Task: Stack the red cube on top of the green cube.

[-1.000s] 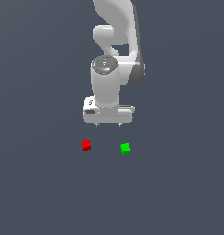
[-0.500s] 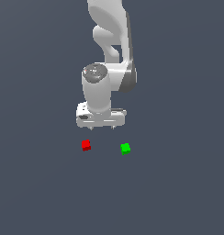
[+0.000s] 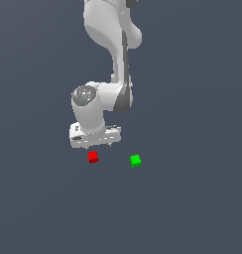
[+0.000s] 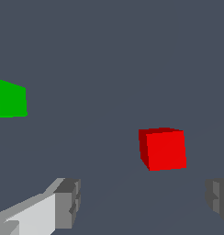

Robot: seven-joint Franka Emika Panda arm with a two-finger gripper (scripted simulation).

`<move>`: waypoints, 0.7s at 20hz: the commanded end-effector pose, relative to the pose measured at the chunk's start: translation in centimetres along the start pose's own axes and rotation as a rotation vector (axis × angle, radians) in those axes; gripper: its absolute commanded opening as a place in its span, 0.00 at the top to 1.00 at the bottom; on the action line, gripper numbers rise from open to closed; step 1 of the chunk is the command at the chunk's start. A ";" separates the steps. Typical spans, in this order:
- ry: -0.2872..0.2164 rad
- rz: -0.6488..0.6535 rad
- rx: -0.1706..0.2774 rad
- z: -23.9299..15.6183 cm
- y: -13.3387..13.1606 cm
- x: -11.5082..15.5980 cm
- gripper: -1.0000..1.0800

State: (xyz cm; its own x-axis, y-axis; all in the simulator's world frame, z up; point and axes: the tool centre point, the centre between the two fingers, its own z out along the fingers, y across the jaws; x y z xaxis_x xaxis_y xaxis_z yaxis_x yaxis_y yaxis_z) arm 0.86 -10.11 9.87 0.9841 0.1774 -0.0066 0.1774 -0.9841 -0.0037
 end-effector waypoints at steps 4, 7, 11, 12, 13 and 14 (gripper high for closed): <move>0.004 -0.057 -0.003 1.8 2.4 0.5 0.04; 0.006 -0.077 -0.003 2.4 3.2 0.7 0.04; 0.006 -0.090 -0.004 2.9 3.8 0.9 0.04; 0.006 -0.092 -0.004 2.9 3.9 1.0 0.04; 0.006 -0.092 -0.004 2.9 3.9 1.0 0.04; 0.006 -0.092 -0.004 2.9 3.8 1.0 0.04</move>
State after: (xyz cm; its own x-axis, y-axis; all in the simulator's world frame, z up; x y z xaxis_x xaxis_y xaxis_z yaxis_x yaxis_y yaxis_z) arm 2.44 -13.73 6.97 0.9645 0.2642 -0.0008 0.2642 -0.9645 -0.0002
